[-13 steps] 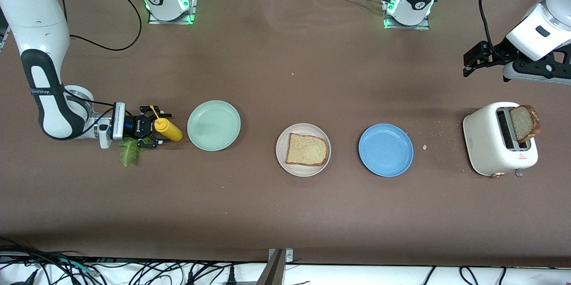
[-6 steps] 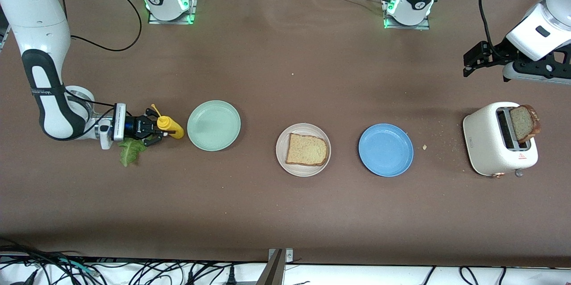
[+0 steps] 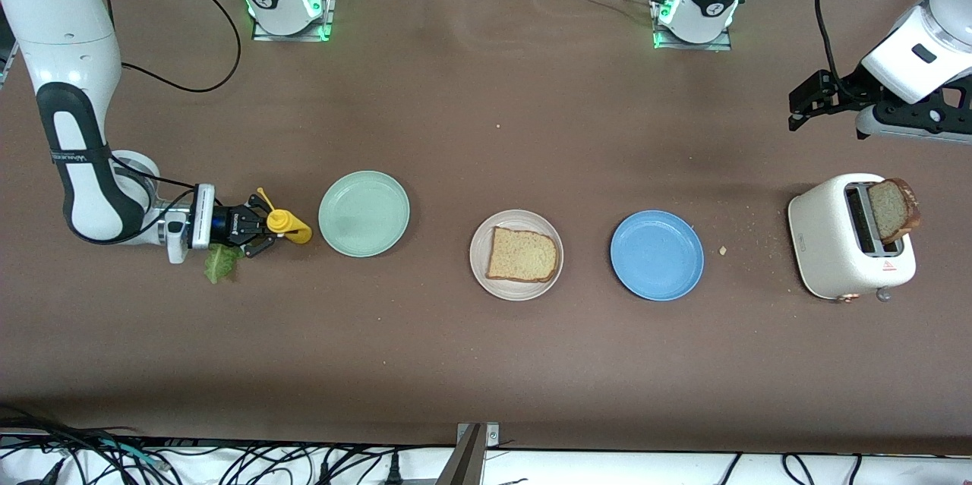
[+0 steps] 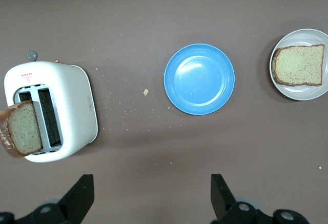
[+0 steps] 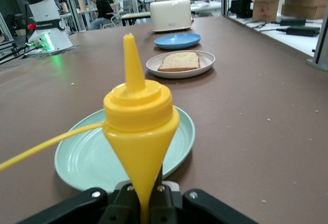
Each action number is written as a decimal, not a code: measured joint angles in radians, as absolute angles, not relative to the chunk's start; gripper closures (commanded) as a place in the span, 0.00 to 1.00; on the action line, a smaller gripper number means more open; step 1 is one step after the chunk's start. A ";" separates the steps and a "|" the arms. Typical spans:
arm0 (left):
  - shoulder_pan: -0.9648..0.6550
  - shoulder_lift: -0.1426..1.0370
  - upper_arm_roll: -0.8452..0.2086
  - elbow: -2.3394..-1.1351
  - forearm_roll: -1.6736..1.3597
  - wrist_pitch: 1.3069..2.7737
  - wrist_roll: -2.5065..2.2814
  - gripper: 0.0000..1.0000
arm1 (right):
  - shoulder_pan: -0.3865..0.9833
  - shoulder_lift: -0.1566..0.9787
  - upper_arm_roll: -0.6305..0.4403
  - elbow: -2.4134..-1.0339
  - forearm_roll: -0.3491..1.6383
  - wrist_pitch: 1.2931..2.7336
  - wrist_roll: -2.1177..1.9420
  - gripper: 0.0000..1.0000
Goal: Make sandwich in beige plate with both arms
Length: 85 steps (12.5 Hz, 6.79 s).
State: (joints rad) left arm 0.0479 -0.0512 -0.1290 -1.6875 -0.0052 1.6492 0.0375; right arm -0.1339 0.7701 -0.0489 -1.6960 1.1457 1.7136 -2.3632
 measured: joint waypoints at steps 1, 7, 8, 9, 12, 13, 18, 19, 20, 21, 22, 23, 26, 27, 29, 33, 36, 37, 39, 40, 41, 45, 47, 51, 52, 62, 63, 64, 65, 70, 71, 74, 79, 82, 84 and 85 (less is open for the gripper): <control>0.048 -0.051 -0.129 -1.687 -0.005 1.649 0.037 0.00 | -0.128 0.768 -0.049 -1.666 1.120 1.716 -2.308 0.98; 0.048 -0.051 -0.129 -1.687 -0.005 1.649 0.037 0.00 | -0.080 0.752 -0.049 -1.548 1.028 1.739 -2.005 0.98; 0.048 -0.051 -0.129 -1.687 -0.005 1.649 0.037 0.00 | -0.066 0.739 -0.049 -1.542 1.010 1.761 -1.950 0.98; 0.048 -0.051 -0.129 -1.687 -0.005 1.649 0.037 0.00 | -0.050 0.723 -0.049 -1.538 0.977 1.781 -1.889 0.98; 0.048 -0.051 -0.129 -1.687 -0.005 1.649 0.035 0.00 | 0.014 0.670 -0.049 -1.525 0.877 1.841 -1.705 0.98; 0.048 -0.051 -0.129 -1.687 -0.005 1.649 0.035 0.00 | 0.041 0.658 -0.049 -1.524 0.860 1.857 -1.657 0.98; 0.048 -0.051 -0.129 -1.687 -0.005 1.649 0.031 0.00 | 0.219 0.646 -0.048 -1.440 0.622 1.919 -1.289 0.98; 0.048 -0.051 -0.129 -1.687 -0.005 1.649 0.031 0.00 | 0.254 0.645 -0.048 -1.416 0.565 1.920 -1.207 0.98; 0.048 -0.051 -0.129 -1.687 -0.005 1.649 0.031 0.00 | 0.287 0.643 -0.048 -1.396 0.509 1.920 -1.132 0.98; 0.048 -0.051 -0.129 -1.687 -0.005 1.649 0.030 0.00 | 0.322 0.643 -0.047 -1.380 0.446 1.920 -1.057 0.98; 0.048 -0.051 -0.129 -1.687 -0.005 1.649 0.030 0.00 | 0.357 0.643 -0.046 -1.370 0.383 1.920 -0.989 0.98; 0.048 -0.051 -0.129 -1.688 -0.005 1.649 0.030 0.00 | 0.398 0.643 -0.045 -1.363 0.313 1.921 -0.924 0.98; 0.048 -0.051 -0.129 -1.687 -0.005 1.649 0.030 0.00 | 0.526 0.644 -0.045 -1.350 0.126 1.924 -0.763 0.98; 0.048 -0.051 -0.129 -1.688 -0.005 1.649 0.030 0.00 | 0.562 0.647 -0.045 -1.349 0.077 1.924 -0.730 0.98; 0.048 -0.051 -0.129 -1.688 -0.005 1.649 0.030 0.00 | 0.625 0.655 -0.045 -1.344 -0.022 1.924 -0.666 0.98; 0.048 -0.051 -0.129 -1.688 -0.005 1.649 0.029 0.00 | 0.770 0.685 -0.084 -1.329 -0.193 1.884 -0.568 0.98; 0.049 -0.051 -0.129 -1.688 -0.005 1.649 0.029 0.00 | 0.885 0.733 -0.177 -1.305 -0.257 1.861 -0.565 0.98; 0.049 -0.051 -0.129 -1.688 -0.005 1.649 0.029 0.00 | 0.909 0.753 -0.191 -1.298 -0.280 1.860 -0.558 0.98; 0.049 -0.051 -0.129 -1.688 -0.005 1.649 0.029 0.00 | 0.924 0.781 -0.199 -1.289 -0.320 1.859 -0.553 0.97; 0.049 -0.051 -0.129 -1.688 -0.005 1.649 0.029 0.00 | 0.924 0.787 -0.202 -1.285 -0.330 1.859 -0.553 0.97; 0.049 -0.051 -0.129 -1.688 -0.005 1.649 0.029 0.00 | 0.924 0.791 -0.206 -1.282 -0.333 1.859 -0.553 0.97; 0.049 -0.051 -0.129 -1.688 -0.005 1.649 0.029 0.00 | 0.924 0.795 -0.209 -1.281 -0.353 1.858 -0.553 0.97; 0.049 -0.051 -0.129 -1.688 -0.005 1.649 0.029 0.00 | 0.924 0.795 -0.209 -1.280 -0.353 1.858 -0.553 0.97; 0.049 -0.051 -0.129 -1.688 -0.005 1.649 0.029 0.00 | 0.923 0.794 -0.211 -1.237 -0.354 1.812 -0.554 0.97; 0.049 -0.051 -0.129 -1.688 -0.005 1.649 0.029 0.00 | 0.919 0.793 -0.211 -1.215 -0.349 1.798 -0.555 0.97; 0.050 -0.049 -0.129 -1.692 -0.005 1.649 0.029 0.00 | 0.650 0.642 -0.195 -1.218 0.131 1.791 -0.726 0.97; 0.050 -0.049 -0.129 -1.694 -0.005 1.649 0.029 0.00 | 0.604 0.614 -0.185 -1.241 0.198 1.791 -0.763 0.97; 0.050 -0.047 -0.130 -1.696 -0.005 1.649 0.029 0.00 | 0.561 0.585 -0.179 -1.272 0.277 1.790 -0.806 0.97; 0.049 -0.043 -0.131 -1.699 -0.005 1.649 0.029 0.00 | 0.523 0.561 -0.176 -1.303 0.357 1.790 -0.852 0.97; 0.049 -0.020 -0.137 -1.701 -0.005 1.649 0.024 0.00 | 0.362 0.510 -0.170 -1.454 0.678 1.784 -1.169 0.97; 0.049 -0.020 -0.137 -1.701 -0.005 1.649 0.023 0.00 | 0.331 0.508 -0.170 -1.489 0.728 1.775 -1.262 0.97; 0.049 -0.020 -0.138 -1.701 -0.005 1.649 0.021 0.00 | 0.223 0.507 -0.170 -1.570 0.846 1.706 -1.555 0.97; 0.049 -0.020 -0.148 -1.701 0.000 1.649 -0.003 0.00 | 0.073 0.522 -0.169 -1.620 0.898 1.571 -1.938 0.97; 0.049 -0.020 -0.153 -1.701 0.001 1.649 -0.009 0.00 | 0.011 0.610 -0.169 -1.638 0.996 1.517 -2.192 0.97; 0.050 -0.020 -0.153 -1.701 0.001 1.649 -0.010 0.00 | -0.004 0.683 -0.168 -1.639 1.048 1.506 -2.318 0.97; 0.050 -0.020 -0.153 -1.701 0.001 1.649 -0.010 0.00 | -0.006 0.710 -0.167 -1.639 1.066 1.506 -2.365 0.97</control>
